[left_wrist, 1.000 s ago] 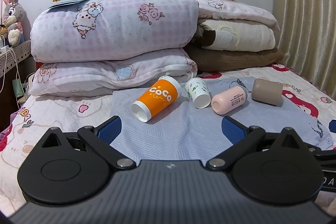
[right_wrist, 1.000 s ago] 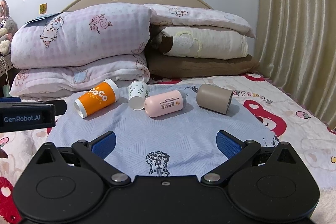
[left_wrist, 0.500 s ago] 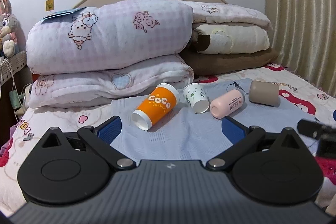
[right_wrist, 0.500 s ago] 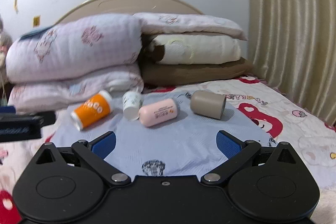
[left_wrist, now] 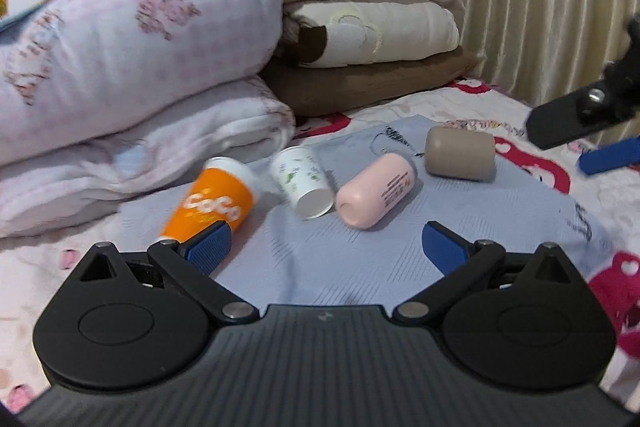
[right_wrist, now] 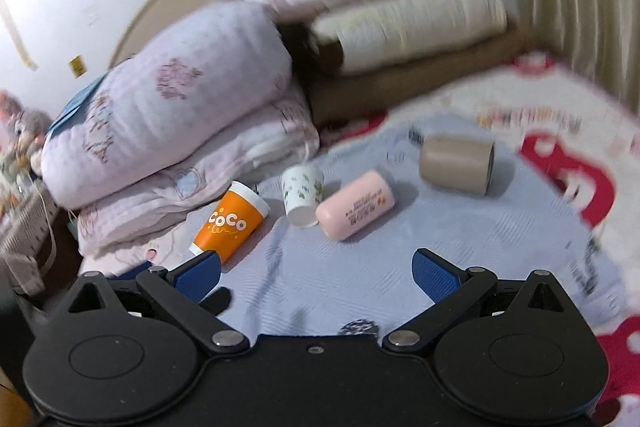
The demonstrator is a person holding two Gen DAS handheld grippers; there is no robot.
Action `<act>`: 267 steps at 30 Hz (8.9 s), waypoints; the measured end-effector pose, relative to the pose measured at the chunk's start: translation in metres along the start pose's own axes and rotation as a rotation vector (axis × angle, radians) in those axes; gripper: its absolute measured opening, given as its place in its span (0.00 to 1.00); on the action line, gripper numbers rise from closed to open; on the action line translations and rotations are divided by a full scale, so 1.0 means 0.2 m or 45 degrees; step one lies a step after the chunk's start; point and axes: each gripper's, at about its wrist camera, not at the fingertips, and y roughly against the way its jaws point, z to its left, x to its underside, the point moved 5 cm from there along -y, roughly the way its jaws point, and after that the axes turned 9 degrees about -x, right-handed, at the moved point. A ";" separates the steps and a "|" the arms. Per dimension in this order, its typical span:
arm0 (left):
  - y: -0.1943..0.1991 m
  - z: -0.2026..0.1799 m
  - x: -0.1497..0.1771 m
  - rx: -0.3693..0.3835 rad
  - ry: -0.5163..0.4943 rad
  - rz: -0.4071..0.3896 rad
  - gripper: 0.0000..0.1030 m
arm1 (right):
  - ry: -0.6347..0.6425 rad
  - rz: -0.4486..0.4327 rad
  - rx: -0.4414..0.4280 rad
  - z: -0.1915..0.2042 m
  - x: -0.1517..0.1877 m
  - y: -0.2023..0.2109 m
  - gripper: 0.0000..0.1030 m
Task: Flip cup upright
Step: 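Move the right gripper down over the pink tumbler's body, then close the right gripper around the pink tumbler's middle, then lift the pink tumbler with the right gripper, rotating its grey lid upward, then lower the upright pink tumbler onto the cloth with the right gripper, then open the right gripper and lift it away from the tumbler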
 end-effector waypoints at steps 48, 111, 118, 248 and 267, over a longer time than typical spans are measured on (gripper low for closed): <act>-0.92 -0.14 0.13 0.391 0.008 0.191 0.36 | -0.723 0.149 -0.115 -0.71 -0.25 -1.20 0.74; -0.76 -0.18 0.26 0.422 -0.035 0.329 0.59 | -0.654 0.475 -0.234 -0.59 -0.05 -1.03 0.70; -0.65 -0.15 0.30 0.377 0.042 0.425 0.59 | -0.600 0.521 -0.238 -0.52 0.03 -0.98 0.70; -0.48 0.08 0.30 0.249 0.261 0.080 0.49 | 0.588 0.022 -0.078 0.05 0.14 -0.80 0.75; 0.31 0.30 0.12 0.115 0.172 0.003 0.54 | 0.411 -0.300 -0.033 0.19 0.21 -0.05 0.77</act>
